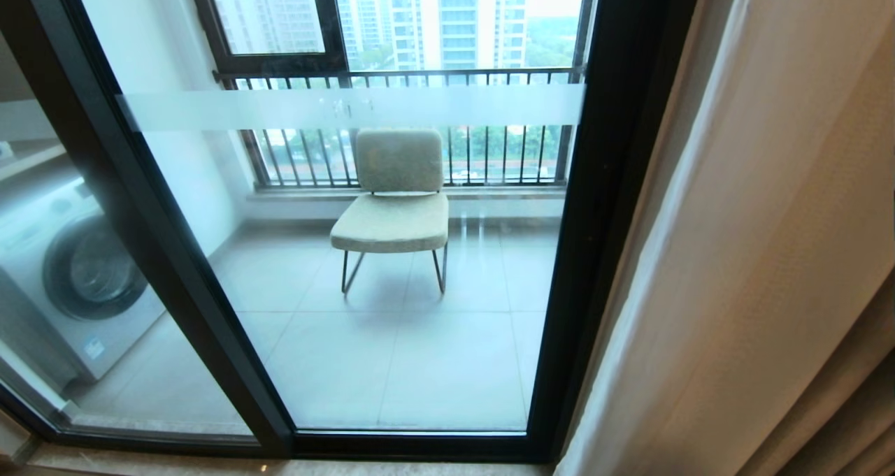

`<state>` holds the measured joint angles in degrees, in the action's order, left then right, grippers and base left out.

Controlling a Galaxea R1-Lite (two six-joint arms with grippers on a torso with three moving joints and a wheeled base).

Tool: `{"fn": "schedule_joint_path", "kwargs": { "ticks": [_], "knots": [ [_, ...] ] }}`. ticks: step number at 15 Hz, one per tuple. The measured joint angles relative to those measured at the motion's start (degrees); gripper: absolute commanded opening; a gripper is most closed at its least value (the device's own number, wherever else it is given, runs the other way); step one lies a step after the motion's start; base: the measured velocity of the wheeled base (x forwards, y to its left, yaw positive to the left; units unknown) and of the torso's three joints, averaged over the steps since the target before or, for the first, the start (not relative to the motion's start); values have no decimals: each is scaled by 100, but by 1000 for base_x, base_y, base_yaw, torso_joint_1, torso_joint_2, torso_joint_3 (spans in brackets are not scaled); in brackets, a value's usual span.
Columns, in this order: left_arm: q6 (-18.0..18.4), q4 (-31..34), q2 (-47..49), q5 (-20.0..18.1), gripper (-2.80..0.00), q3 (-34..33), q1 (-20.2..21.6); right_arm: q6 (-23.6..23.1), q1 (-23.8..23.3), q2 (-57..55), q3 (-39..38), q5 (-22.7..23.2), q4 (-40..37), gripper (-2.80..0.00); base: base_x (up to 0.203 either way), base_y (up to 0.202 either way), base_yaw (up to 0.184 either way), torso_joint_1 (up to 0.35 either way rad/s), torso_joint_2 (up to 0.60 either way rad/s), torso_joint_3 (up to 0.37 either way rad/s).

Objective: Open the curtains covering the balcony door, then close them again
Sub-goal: Close the inner curtains on both sides

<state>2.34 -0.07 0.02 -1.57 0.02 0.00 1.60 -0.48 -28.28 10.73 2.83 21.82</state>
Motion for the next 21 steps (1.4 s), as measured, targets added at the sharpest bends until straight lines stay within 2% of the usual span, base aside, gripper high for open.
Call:
{"fn": "schedule_joint_path", "kwargs": {
  "ticks": [3,6,7,13,21],
  "knots": [
    [2,0,0,1,-280,0,0,33,-78,-1183,799,9,950,-280,0,0,0,0,0,0],
    [2,0,0,1,-280,0,0,21,-105,-2010,1778,17,1428,-280,0,0,0,0,0,0],
    [2,0,0,1,-280,0,0,8,-105,-2170,2004,17,1453,0,0,0,0,0,0,0],
    [2,0,0,1,-280,0,0,0,-115,-2808,3201,-24,1464,0,0,0,0,0,0,0],
    [0,0,0,0,-280,0,0,-23,-331,-3366,4151,-38,1475,0,0,0,0,0,0,0]
  ]
}}
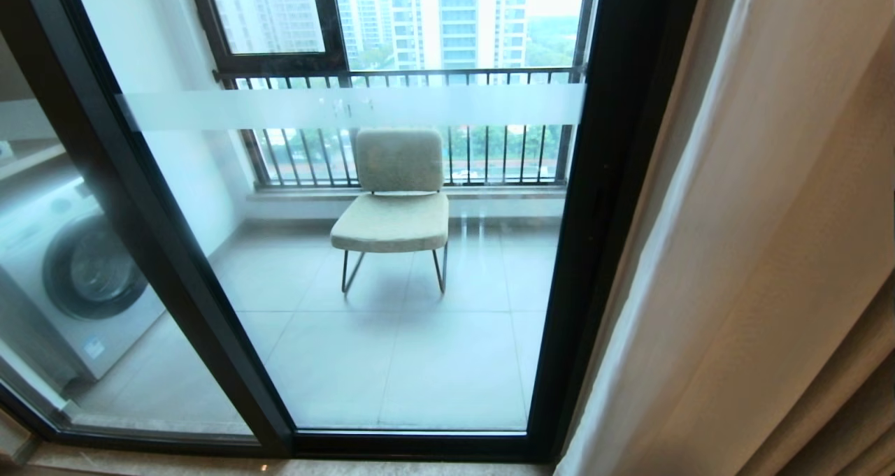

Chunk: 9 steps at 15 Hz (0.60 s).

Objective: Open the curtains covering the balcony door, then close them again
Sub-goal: Close the inner curtains on both sides

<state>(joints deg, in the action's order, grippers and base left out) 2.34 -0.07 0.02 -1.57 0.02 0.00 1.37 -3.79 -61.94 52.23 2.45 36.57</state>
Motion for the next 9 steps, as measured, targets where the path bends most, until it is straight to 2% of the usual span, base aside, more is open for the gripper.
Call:
{"fn": "schedule_joint_path", "kwargs": {
  "ticks": [4,9],
  "knots": [
    [2,0,0,0,-280,0,0,-11,-41,-379,332,-4,45,0,0,0,0,0,0,0],
    [2,0,0,0,-280,0,0,-7,-278,-1033,724,-12,609,0,0,0,0,0,0,0]
  ]
}}
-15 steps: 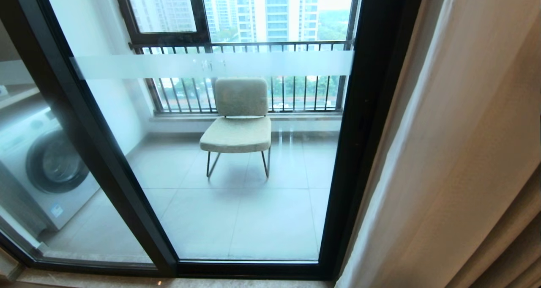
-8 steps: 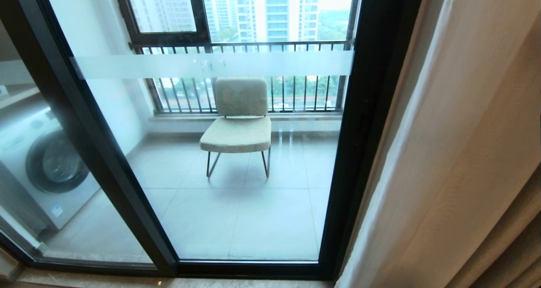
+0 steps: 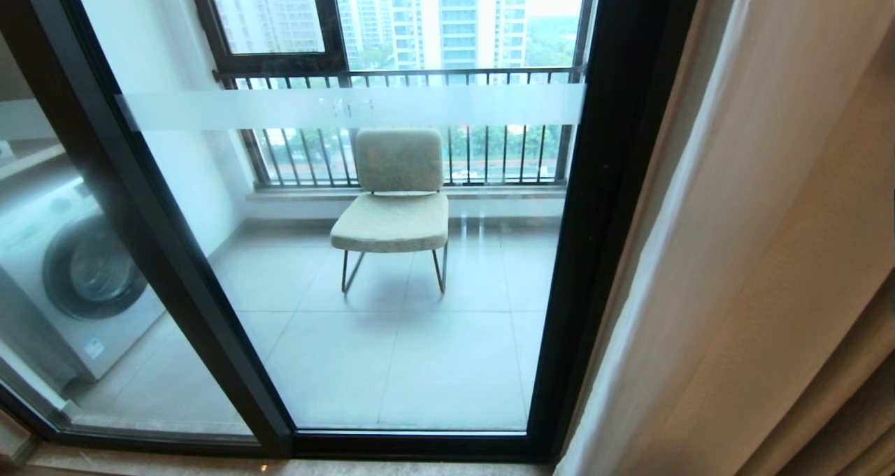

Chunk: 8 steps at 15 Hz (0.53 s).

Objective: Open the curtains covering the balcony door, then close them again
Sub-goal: Close the inner curtains on both sides

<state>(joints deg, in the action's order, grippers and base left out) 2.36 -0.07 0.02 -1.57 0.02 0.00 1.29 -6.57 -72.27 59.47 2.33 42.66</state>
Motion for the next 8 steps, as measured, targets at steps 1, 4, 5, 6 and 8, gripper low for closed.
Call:
{"fn": "schedule_joint_path", "kwargs": {
  "ticks": [1,4,5,6,8],
  "knots": [
    [-1,1,0,1,-280,0,0,0,-62,-142,91,-1,48,0,0,0,0,0,0,0],
    [0,0,0,1,-280,0,0,-2,-146,-567,375,4,105,0,0,0,0,0,0,0],
    [0,0,0,0,-280,0,0,2,-153,-702,462,8,136,0,0,0,0,0,0,0],
    [0,0,0,1,-280,0,0,11,-150,-838,551,19,160,0,0,0,0,0,0,0],
    [-2,0,0,1,-280,0,0,50,-69,-1074,702,39,176,0,0,0,0,0,0,0]
  ]
}}
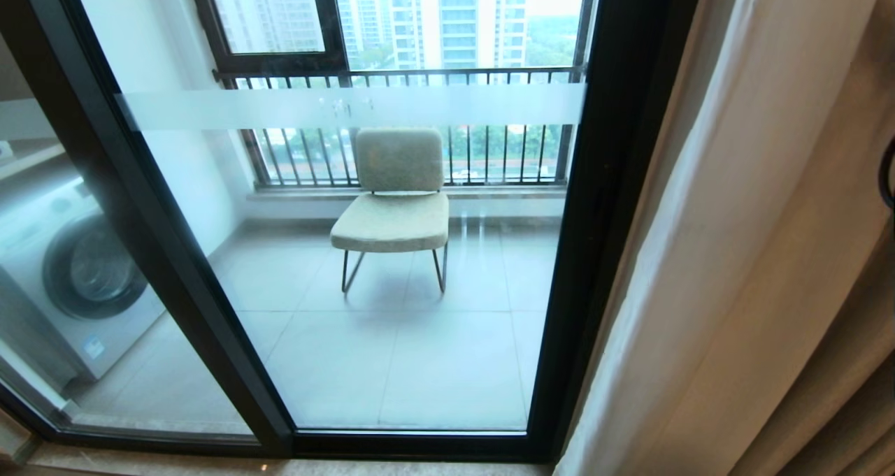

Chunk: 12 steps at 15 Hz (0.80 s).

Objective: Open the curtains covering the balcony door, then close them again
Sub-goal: Close the inner curtains on both sides

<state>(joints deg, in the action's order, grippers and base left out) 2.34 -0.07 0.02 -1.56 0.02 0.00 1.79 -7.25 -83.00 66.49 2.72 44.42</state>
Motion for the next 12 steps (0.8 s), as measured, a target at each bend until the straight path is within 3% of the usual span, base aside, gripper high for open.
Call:
{"fn": "schedule_joint_path", "kwargs": {
  "ticks": [12],
  "knots": [
    [0,2,0,0,-280,-2,0,-69,1169,-924,909,-30,15,0,0,0,0,0,0,0]
  ]
}}
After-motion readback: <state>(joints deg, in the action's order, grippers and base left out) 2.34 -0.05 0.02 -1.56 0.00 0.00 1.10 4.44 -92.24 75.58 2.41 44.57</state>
